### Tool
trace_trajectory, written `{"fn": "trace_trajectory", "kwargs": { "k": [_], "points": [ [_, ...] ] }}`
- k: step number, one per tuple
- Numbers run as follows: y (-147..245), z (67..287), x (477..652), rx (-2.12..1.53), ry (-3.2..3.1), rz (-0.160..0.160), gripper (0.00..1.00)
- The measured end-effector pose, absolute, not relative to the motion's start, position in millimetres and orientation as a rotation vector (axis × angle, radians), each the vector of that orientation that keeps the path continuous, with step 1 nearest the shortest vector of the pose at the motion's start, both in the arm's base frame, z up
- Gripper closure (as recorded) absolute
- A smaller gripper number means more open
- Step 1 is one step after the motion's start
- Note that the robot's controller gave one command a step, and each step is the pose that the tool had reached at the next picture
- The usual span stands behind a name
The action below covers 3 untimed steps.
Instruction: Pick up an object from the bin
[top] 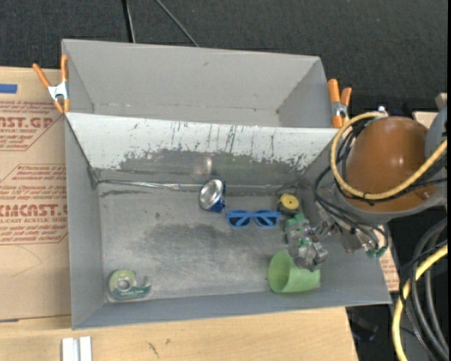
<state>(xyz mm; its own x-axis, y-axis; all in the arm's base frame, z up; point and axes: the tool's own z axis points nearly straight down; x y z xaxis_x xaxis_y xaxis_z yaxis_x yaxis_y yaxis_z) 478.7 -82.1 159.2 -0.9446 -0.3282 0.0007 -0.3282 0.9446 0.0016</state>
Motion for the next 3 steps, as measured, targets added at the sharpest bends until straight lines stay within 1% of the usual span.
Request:
{"fn": "trace_trajectory", "kwargs": {
  "k": [1, 2, 3],
  "points": [
    [-82.0, 159.9, 479.2, 0.524, -3.098, -0.001, 0.00],
    [-84.8, 75.3, 486.6, 0.619, -3.073, 0.004, 0.00],
    [-82.2, 69.6, 484.5, 0.621, -3.081, -0.001, 1.00]
  ]
}}
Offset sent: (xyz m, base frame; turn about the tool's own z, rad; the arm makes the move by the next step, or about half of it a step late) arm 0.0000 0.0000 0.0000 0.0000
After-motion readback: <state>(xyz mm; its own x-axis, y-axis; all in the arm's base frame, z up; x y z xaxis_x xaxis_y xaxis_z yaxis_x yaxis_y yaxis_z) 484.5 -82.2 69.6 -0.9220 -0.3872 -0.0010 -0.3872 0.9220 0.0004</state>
